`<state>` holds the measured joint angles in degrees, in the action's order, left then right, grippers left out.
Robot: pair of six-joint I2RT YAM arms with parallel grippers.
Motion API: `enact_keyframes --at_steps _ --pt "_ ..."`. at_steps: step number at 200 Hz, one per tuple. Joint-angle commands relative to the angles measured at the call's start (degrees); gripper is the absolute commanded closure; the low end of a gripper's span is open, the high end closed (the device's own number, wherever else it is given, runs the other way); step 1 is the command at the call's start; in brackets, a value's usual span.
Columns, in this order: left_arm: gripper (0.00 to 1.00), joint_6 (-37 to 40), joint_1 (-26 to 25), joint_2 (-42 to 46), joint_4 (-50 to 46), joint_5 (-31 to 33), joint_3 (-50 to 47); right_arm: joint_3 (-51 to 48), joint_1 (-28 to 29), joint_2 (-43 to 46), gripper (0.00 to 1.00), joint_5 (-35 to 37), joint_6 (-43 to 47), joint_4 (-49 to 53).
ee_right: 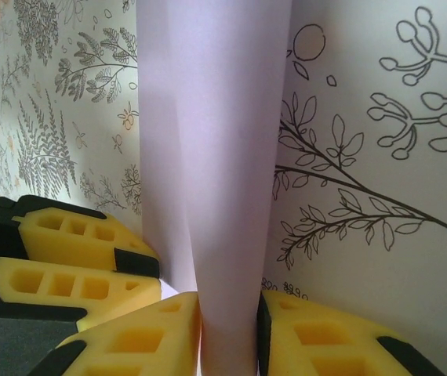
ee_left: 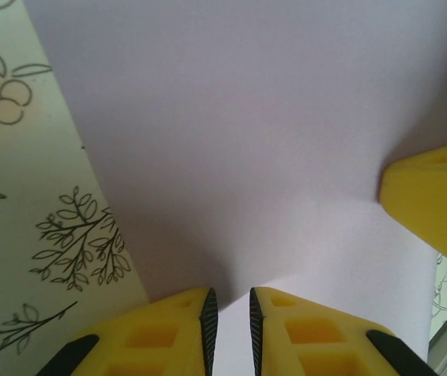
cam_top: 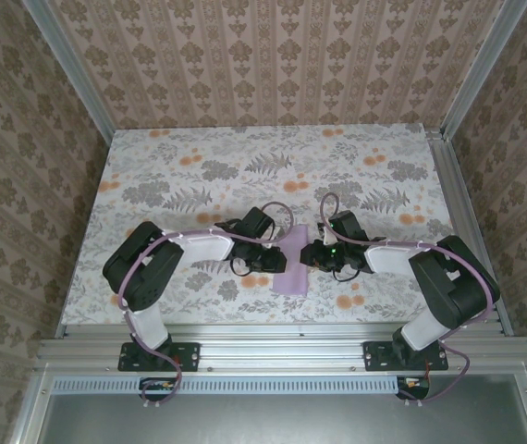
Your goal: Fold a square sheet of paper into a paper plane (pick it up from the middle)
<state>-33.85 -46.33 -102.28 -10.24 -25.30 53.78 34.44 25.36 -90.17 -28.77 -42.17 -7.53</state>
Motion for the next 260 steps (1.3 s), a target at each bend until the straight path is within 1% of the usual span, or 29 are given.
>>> enact_keyframes --at_steps 1,28,40,58,75,92,138,159,187,215,242,260 --pt "0.78 -0.71 -1.00 -1.51 -0.61 0.13 0.69 0.33 -0.19 -0.03 0.70 0.11 0.88 1.51" --pt "0.78 -0.78 -1.31 -1.28 -1.16 0.68 0.58 1.71 -0.18 0.79 0.64 2.31 2.53 5.98" --pt "0.78 -0.69 -1.27 -1.18 -1.35 0.95 0.58 2.55 -0.10 1.51 0.59 3.94 3.61 8.84" --pt "0.78 -0.60 -1.25 -1.17 -1.62 1.17 0.76 3.40 -0.19 2.85 0.56 6.81 4.99 12.49" --pt "0.78 -0.60 -1.48 -1.23 -1.59 1.24 0.83 4.55 -0.14 3.31 0.54 9.20 6.28 15.60" --pt "0.78 -0.60 -1.65 -1.34 -1.71 1.23 1.11 5.33 -0.14 3.60 0.54 10.00 6.73 16.39" --pt "0.78 -0.48 -1.96 -1.17 -2.09 1.28 1.93 7.60 0.29 1.87 0.54 9.00 6.99 16.62" --pt "0.78 -0.17 -1.99 -0.86 -2.55 1.32 2.40 8.52 0.61 0.62 0.55 8.46 7.45 16.84" --pt "0.78 0.15 -1.97 -0.73 -2.94 1.06 3.30 9.75 1.00 -0.58 0.60 8.71 9.13 18.47" --pt "0.77 0.88 -1.99 -0.08 -4.32 1.04 4.03 11.16 1.00 -1.55 0.69 9.42 12.31 21.93" --pt "0.77 1.24 -1.81 1.07 -5.10 1.13 4.11 11.10 1.00 -1.28 0.73 9.27 13.25 22.39" --pt "0.77 1.08 -1.66 1.62 -5.21 1.22 4.01 10.72 0.91 -1.26 0.75 7.89 13.04 21.74"
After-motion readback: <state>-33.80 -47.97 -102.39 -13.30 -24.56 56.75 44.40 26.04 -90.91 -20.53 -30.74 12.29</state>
